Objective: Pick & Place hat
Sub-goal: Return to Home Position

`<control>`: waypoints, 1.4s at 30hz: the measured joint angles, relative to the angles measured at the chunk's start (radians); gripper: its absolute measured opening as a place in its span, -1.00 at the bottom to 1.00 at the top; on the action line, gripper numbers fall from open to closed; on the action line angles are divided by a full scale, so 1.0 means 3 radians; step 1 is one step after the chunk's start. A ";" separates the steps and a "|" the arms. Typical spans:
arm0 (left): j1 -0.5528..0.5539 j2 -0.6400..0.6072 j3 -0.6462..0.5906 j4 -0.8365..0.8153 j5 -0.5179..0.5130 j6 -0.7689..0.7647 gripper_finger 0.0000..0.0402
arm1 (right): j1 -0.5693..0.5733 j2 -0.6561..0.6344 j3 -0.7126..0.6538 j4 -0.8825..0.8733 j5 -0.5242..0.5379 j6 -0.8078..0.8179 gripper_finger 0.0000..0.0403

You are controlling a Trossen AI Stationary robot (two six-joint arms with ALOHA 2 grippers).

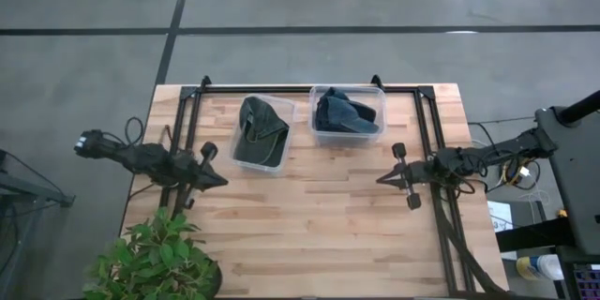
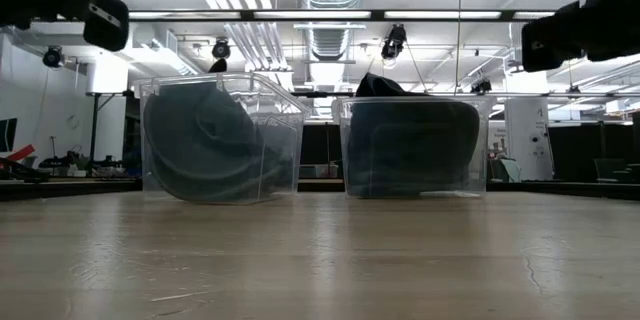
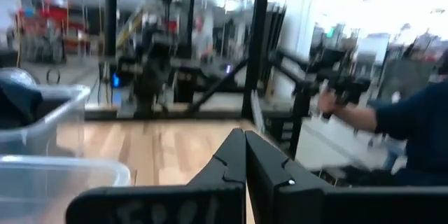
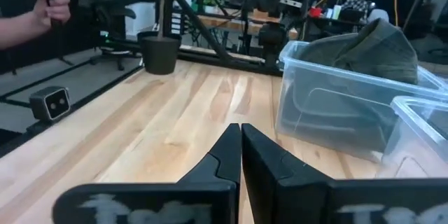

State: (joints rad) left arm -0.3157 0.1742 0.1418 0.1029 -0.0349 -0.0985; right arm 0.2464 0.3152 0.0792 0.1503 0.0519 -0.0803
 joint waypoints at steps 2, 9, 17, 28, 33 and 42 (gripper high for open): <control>0.0001 -0.0171 -0.0095 -0.0035 -0.0009 0.0006 -1.00 | -0.0009 -0.0104 -0.0075 -0.0004 0.0000 -0.0013 -0.96; 0.0013 -0.0578 -0.0320 -0.0270 -0.0049 0.0090 -1.00 | -0.0012 -0.0429 -0.0235 -0.0291 0.0102 -0.0027 -0.96; 0.0020 -0.0578 -0.0378 -0.0411 -0.0076 0.0320 -1.00 | -0.0010 -0.0521 -0.0234 -0.0432 0.0065 -0.0006 -0.96; 0.0020 -0.0489 -0.0373 -0.0435 -0.0183 0.0435 -1.00 | -0.0010 -0.0520 -0.0234 -0.0367 0.0446 0.0311 -0.96; 0.0020 -0.0473 -0.0377 -0.0407 -0.0202 0.0432 -1.00 | -0.0010 -0.0517 -0.0234 -0.0367 0.0446 0.0433 -0.96; 0.0020 -0.0473 -0.0379 -0.0402 -0.0202 0.0427 -1.00 | -0.0010 -0.0517 -0.0234 -0.0367 0.0444 0.0442 -0.96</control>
State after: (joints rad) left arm -0.3096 0.0322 0.0280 -0.0177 -0.0956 0.0296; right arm 0.2436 0.1600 0.0090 0.0402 0.1850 0.0522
